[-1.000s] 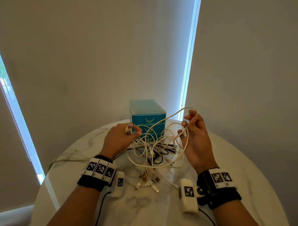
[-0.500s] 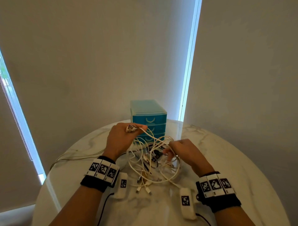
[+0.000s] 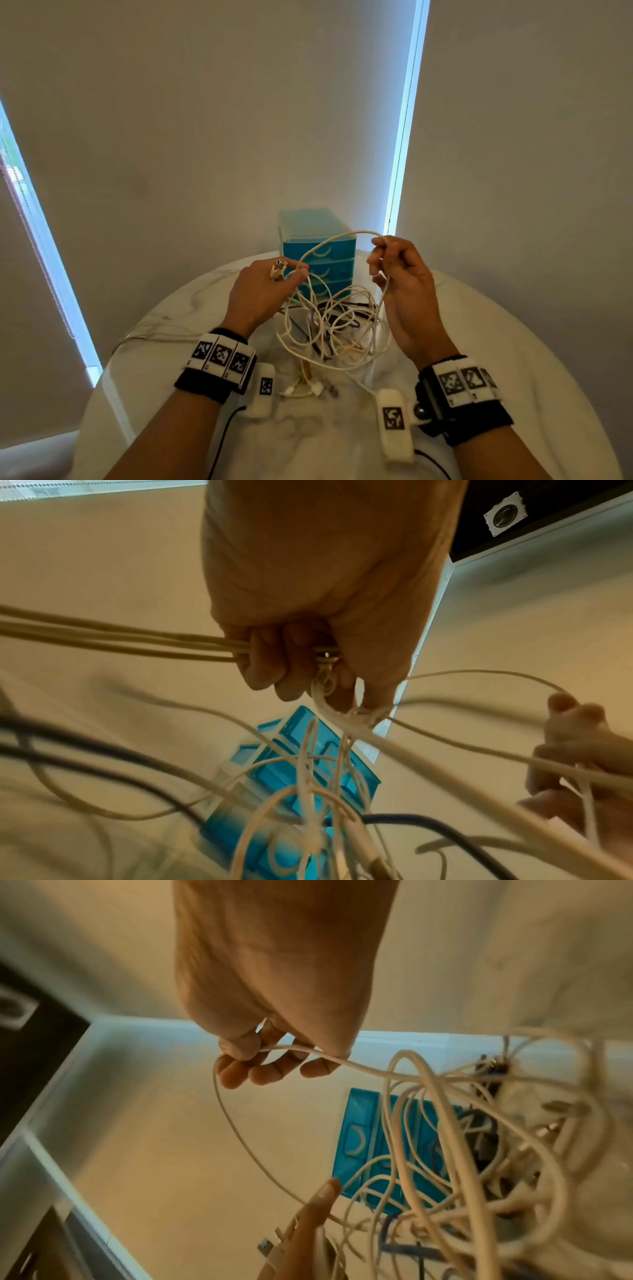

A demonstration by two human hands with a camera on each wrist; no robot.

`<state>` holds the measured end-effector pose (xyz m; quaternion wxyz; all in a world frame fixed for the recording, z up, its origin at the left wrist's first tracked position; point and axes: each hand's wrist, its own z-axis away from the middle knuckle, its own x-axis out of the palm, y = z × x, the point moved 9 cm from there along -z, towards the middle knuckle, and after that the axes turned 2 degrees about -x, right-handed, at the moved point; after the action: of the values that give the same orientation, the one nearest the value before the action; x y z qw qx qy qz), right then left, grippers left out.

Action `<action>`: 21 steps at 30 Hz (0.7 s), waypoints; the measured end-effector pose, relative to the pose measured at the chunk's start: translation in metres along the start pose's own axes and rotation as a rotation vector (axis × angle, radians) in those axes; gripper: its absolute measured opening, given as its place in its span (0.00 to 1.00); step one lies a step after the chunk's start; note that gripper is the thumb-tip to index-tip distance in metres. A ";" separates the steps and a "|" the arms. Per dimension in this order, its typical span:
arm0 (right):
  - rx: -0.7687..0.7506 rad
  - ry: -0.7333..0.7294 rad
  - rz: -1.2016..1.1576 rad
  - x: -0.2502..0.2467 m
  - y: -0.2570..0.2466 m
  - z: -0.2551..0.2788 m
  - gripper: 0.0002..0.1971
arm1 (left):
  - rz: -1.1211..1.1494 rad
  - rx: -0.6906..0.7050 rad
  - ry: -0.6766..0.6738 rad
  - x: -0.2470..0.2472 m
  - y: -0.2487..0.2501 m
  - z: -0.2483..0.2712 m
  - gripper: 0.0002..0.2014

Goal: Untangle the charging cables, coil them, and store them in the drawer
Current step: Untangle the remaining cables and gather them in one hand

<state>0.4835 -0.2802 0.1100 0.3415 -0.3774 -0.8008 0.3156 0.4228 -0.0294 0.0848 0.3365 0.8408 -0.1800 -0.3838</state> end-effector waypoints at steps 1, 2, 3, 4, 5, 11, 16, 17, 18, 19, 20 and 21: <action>0.044 0.026 -0.091 -0.004 0.005 -0.002 0.10 | -0.004 -0.004 -0.001 0.000 0.000 0.000 0.09; 0.090 0.051 -0.144 -0.008 0.010 -0.003 0.10 | -0.007 -0.006 -0.010 0.000 0.000 0.001 0.12; 0.136 0.078 -0.140 -0.014 0.016 -0.003 0.11 | -0.010 -0.008 -0.019 0.000 0.001 0.001 0.14; 0.187 0.094 -0.060 -0.020 0.022 -0.002 0.12 | -0.011 -0.008 -0.021 -0.001 0.001 0.001 0.16; 0.246 0.097 0.085 -0.027 0.028 -0.001 0.13 | -0.016 -0.012 -0.018 -0.002 -0.001 0.001 0.18; 0.093 0.097 0.812 -0.024 0.010 0.005 0.37 | -0.092 0.010 -0.086 0.006 0.001 -0.001 0.19; -0.279 -0.225 1.109 0.050 0.001 0.012 0.32 | -0.157 0.123 -0.171 0.019 0.010 0.000 0.27; -0.254 -0.225 1.170 0.049 0.010 0.011 0.24 | -0.166 0.139 -0.174 0.019 0.013 0.001 0.28; -0.213 -0.202 1.203 0.044 0.018 0.008 0.16 | -0.177 0.147 -0.172 0.019 0.014 0.001 0.27; -0.186 -0.161 1.213 0.037 0.021 0.006 0.10 | -0.184 0.147 -0.167 0.019 0.014 0.001 0.25; -0.184 -0.111 1.195 0.031 0.019 0.004 0.07 | -0.185 0.143 -0.164 0.018 0.013 0.001 0.23; -0.201 -0.046 1.138 0.024 0.013 0.004 0.05 | -0.180 0.138 -0.162 0.017 0.013 0.001 0.22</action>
<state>0.4739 -0.2550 0.1053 0.0630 -0.7722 -0.5052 0.3801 0.4325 -0.0486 0.0844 0.2265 0.8411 -0.1563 -0.4657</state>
